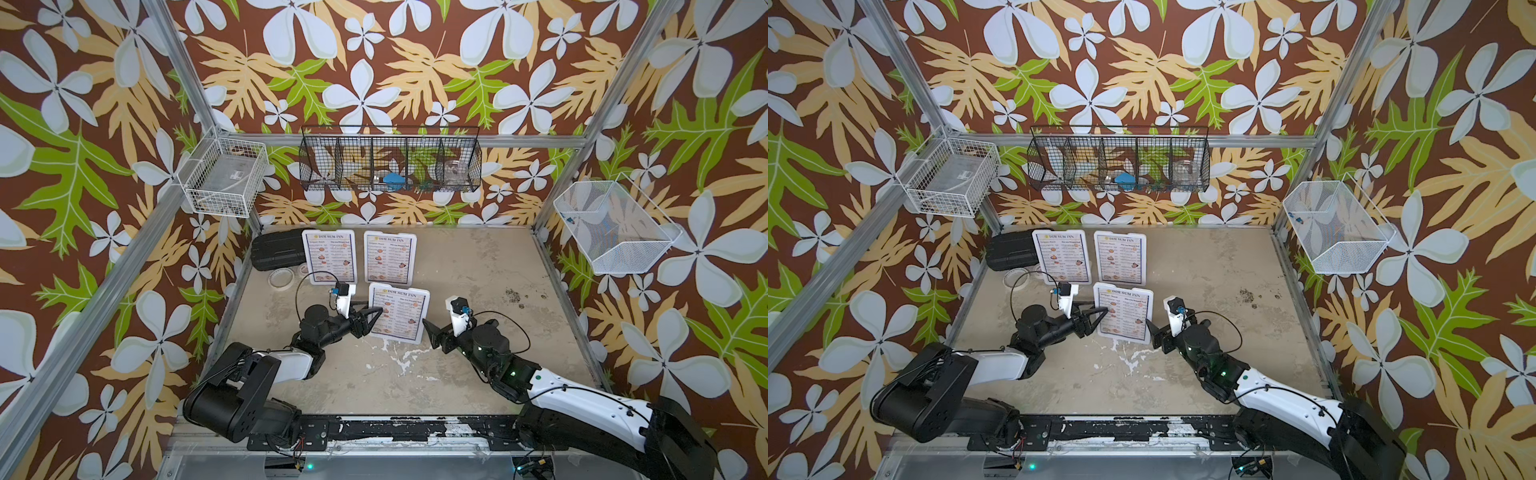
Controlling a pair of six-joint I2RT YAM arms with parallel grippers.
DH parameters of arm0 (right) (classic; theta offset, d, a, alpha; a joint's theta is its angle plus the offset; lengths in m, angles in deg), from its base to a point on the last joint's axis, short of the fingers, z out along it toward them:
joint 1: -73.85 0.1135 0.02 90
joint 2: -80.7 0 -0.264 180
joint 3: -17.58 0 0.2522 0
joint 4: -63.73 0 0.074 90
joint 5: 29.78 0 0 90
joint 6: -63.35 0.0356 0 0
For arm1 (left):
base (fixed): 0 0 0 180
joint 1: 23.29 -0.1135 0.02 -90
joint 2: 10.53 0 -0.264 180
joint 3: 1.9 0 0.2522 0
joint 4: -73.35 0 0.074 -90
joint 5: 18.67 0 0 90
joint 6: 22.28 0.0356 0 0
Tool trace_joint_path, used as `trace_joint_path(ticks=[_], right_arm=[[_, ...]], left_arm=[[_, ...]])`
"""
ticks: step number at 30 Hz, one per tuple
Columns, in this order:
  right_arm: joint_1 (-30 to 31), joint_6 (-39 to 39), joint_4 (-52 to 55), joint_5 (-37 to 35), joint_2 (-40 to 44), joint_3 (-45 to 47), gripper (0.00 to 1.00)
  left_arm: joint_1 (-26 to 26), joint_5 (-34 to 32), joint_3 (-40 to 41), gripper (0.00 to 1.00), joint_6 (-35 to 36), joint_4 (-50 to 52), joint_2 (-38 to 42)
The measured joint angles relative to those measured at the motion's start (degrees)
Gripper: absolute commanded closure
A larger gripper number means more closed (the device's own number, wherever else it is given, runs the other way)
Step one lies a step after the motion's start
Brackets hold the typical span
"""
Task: Insert the menus into the narrow rack
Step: Move the narrow rack to the center of the board.
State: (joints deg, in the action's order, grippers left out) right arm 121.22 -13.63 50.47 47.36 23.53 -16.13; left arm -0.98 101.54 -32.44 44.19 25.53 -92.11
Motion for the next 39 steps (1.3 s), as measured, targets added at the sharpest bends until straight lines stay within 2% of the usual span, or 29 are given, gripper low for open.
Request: trace_joint_path(ticks=[6, 15, 28, 39], right_arm=[[-0.6, 1.5, -2.6, 0.3, -3.8, 0.0, 0.13], [-8.2, 4.9, -5.1, 2.4, -5.1, 3.0, 0.15], [-21.6, 9.2, -7.7, 7.0, -4.6, 6.8, 0.18], [-25.5, 11.5, -8.4, 8.3, 0.1, 9.6, 0.18]], left_arm=[[2.5, 0.0, -1.9, 0.49, 0.0, -1.1, -3.1], [8.0, 0.0, -7.9, 0.51, -0.2, -1.6, -9.2], [13.3, 0.2, -24.3, 0.55, -0.9, -0.2, -24.1], [15.0, 1.0, -37.6, 0.55, -2.6, 3.3, -33.5]])
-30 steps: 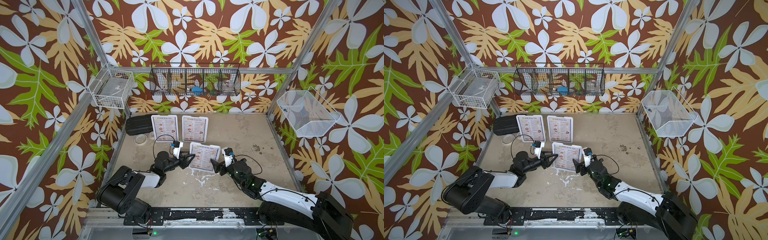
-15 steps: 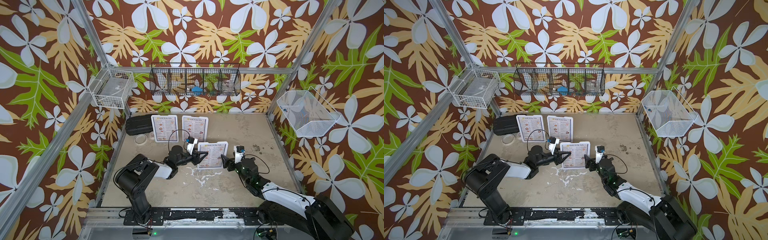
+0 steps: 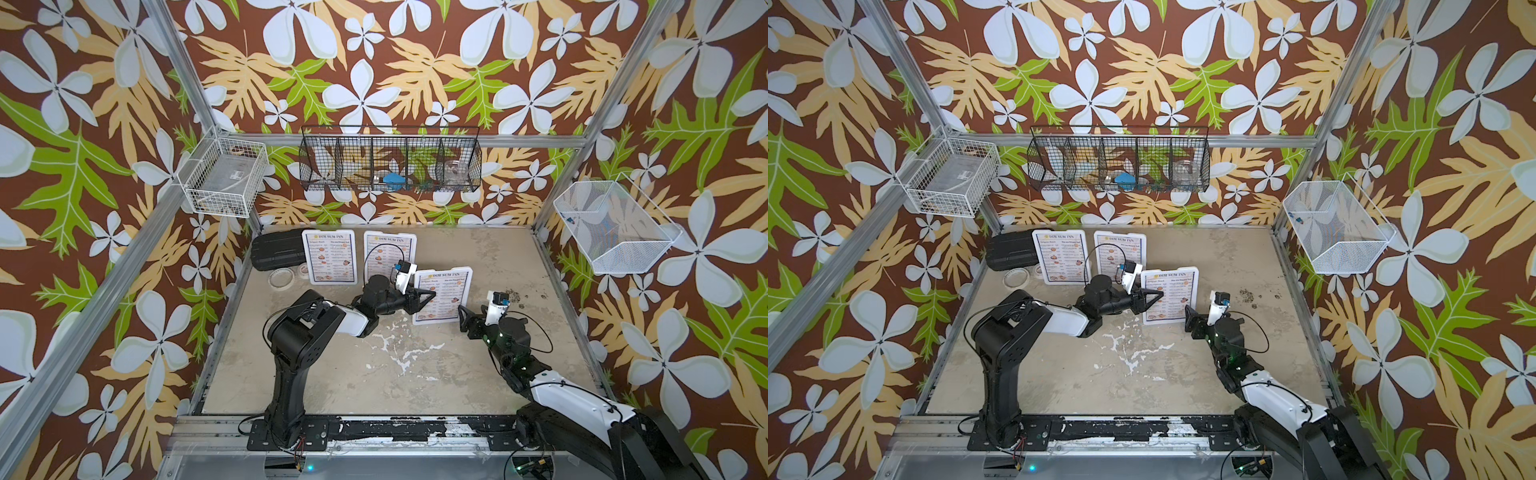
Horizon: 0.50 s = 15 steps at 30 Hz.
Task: Insert the menus into the narrow rack
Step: Move the narrow rack to the center of the board.
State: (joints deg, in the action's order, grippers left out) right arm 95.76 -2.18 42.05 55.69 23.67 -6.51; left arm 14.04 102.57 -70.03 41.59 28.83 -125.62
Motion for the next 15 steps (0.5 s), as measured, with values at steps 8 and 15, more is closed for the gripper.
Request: trace_joint_path(ticks=[8, 15], right_arm=[[-0.1, 0.7, 0.2, -0.3, 2.7, 1.4, 0.18], [-0.1, 0.8, 0.0, -0.3, 2.4, 1.7, 0.19]], left_arm=[[0.8, 1.0, -8.7, 0.55, -0.6, 4.3, -5.8], [1.9, 1.0, -15.3, 0.55, -0.9, 7.7, -10.6]])
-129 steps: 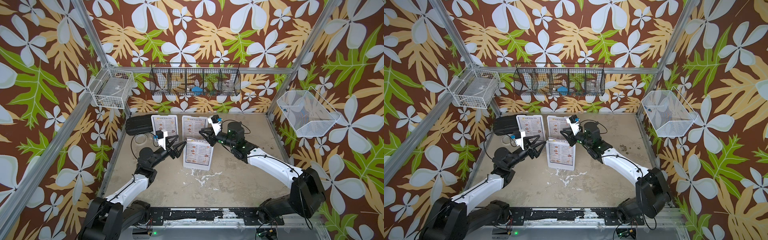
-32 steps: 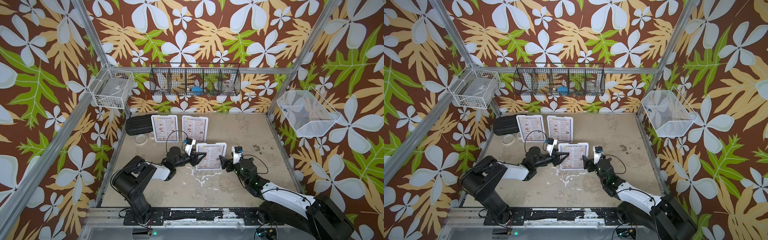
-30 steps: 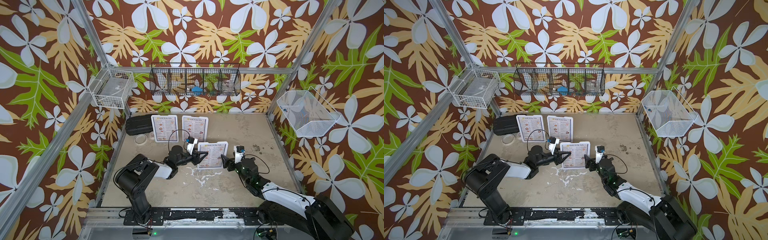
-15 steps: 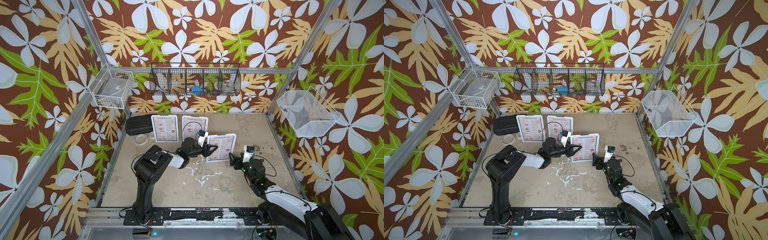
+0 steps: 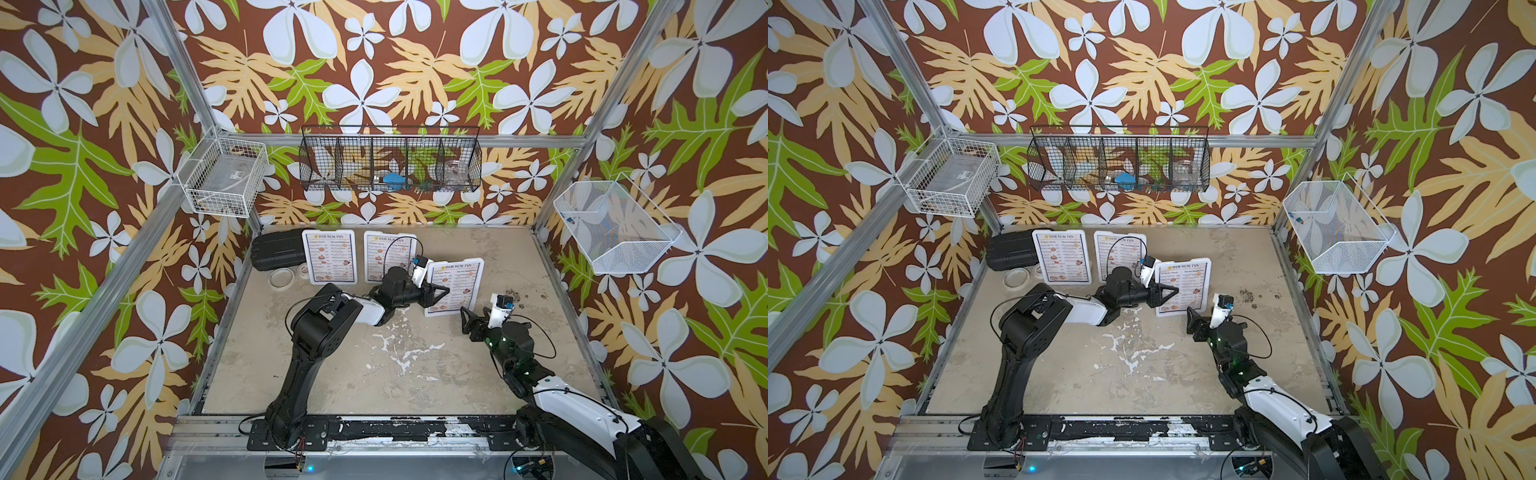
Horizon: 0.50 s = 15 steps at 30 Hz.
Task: Insert the menus into the narrow rack
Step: Move the narrow rack to the center of the board.
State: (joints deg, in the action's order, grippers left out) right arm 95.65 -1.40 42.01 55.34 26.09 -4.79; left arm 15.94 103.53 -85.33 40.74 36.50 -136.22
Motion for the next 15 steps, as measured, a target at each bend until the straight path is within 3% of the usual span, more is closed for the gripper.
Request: trace_joint_path(ticks=[6, 7, 9, 15], right_arm=[[0.0, 0.0, -0.5, 0.2, -0.5, 0.4, 0.19], [0.0, 0.0, -0.6, 0.2, -0.8, 0.4, 0.19], [0.0, 0.0, -0.7, 0.4, -1.3, 0.3, 0.19], [0.0, 0.0, -0.9, 0.9, -2.3, 0.3, 0.18]], left_arm=[[0.4, -0.6, -1.5, 0.38, -0.2, 2.6, -0.4], [0.4, -1.0, -1.1, 0.31, -0.2, 3.0, 0.1], [0.4, -2.3, -0.3, 0.01, 0.0, 3.8, 1.5], [0.4, -6.0, 5.4, 0.0, 0.8, 5.0, 9.5]])
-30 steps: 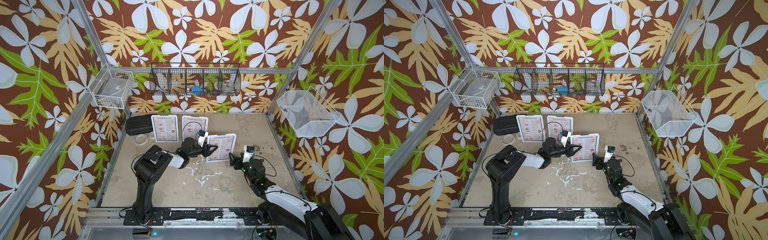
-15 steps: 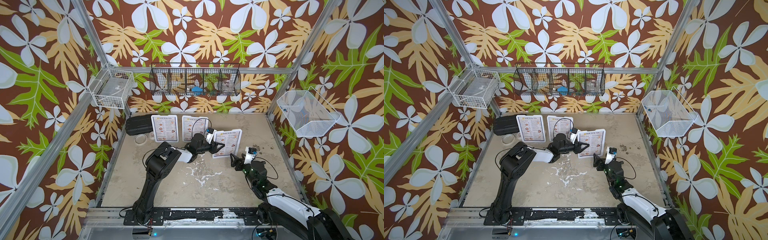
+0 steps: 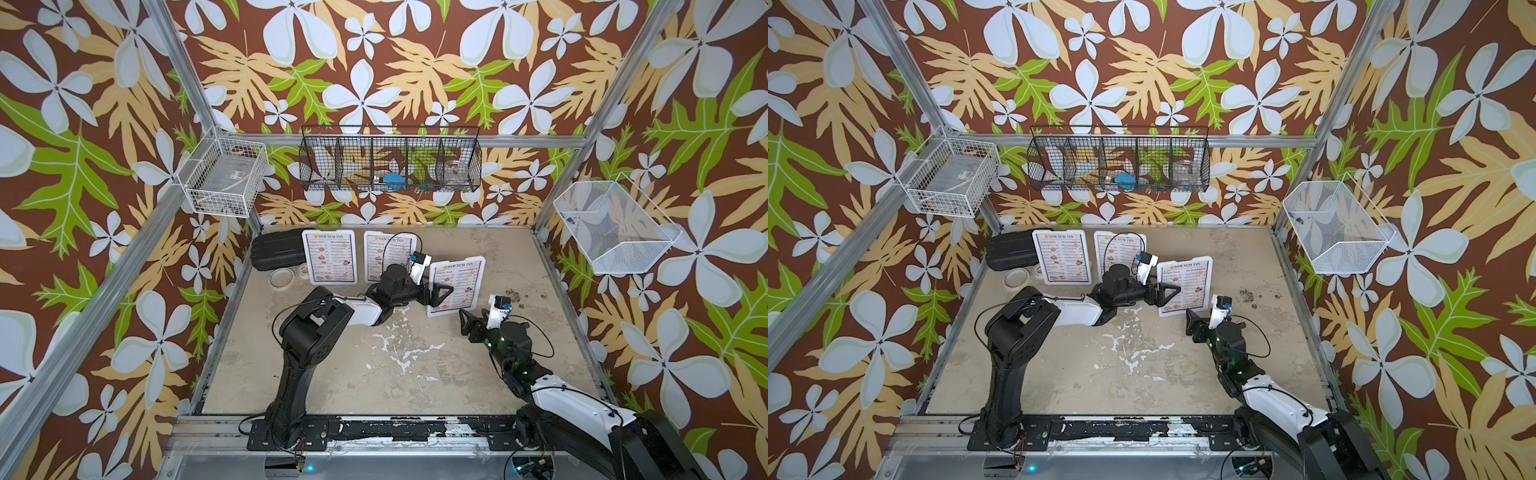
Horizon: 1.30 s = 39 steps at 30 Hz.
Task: Insert the menus into the narrow rack
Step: Move the narrow rack to the center of the board.
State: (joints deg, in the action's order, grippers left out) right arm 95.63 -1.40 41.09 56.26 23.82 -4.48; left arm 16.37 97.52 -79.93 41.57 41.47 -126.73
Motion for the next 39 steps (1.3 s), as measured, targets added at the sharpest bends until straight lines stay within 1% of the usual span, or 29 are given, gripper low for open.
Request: trace_joint_path(ticks=[2, 5, 10, 12, 14, 17, 21, 22, 25, 27, 30, 35, 39], right_arm=[[0.0, 0.0, -0.1, 0.8, -0.3, 0.0, 0.18], [0.0, 0.0, -0.4, 1.0, -1.2, -0.3, 0.19], [0.0, 0.0, -0.9, 2.4, -4.5, -1.3, 0.19], [0.0, 0.0, -1.0, 2.7, -5.7, -1.9, 0.2], [0.0, 0.0, -1.2, 3.0, -6.5, -2.2, 0.19], [0.0, 0.0, -1.4, 3.9, -7.1, -2.3, 0.19], [0.0, 0.0, -1.7, 4.0, -7.8, -2.4, 0.19], [0.1, 0.0, -1.7, 4.2, -8.0, -2.6, 0.2], [0.1, 0.0, -1.7, 4.5, -8.7, -3.1, 0.2], [0.2, 0.0, -1.8, 4.8, -9.0, -3.1, 0.2], [0.3, 0.2, -2.8, 5.3, -9.4, -2.5, 0.19], [0.3, 0.4, -4.2, 5.4, -14.2, -3.2, 0.2], [0.3, 1.3, -6.4, 3.6, -19.8, -4.8, 0.2]], left_arm=[[0.0, -1.0, 3.0, 0.0, 0.4, 0.0, 3.5], [0.0, -3.1, 9.6, 0.0, 0.9, -0.1, 10.9], [0.0, -9.0, 22.4, 0.0, 2.7, -0.3, 26.1], [0.0, -12.6, 28.0, 0.0, 4.0, 0.4, 32.7], [0.0, -17.4, 33.8, 0.0, 5.7, 1.2, 39.6], [0.0, -28.5, 42.7, 0.0, 9.3, 3.0, 49.7], [-0.1, -48.3, 53.0, 0.0, 12.9, 4.3, 60.5], [-0.1, -52.2, 55.0, 0.0, 12.9, 4.6, 63.1], [-0.3, -57.8, 58.9, 0.0, 14.3, 3.2, 69.0], [-0.5, -60.5, 60.0, 0.0, 14.5, 2.6, 70.7], [-0.6, -61.3, 60.0, 0.0, 14.6, 2.4, 71.0], [-0.6, -61.2, 58.0, 0.0, 14.6, 2.7, 67.1], [-0.6, -61.3, 55.5, 0.0, 14.6, 4.0, 63.1]])
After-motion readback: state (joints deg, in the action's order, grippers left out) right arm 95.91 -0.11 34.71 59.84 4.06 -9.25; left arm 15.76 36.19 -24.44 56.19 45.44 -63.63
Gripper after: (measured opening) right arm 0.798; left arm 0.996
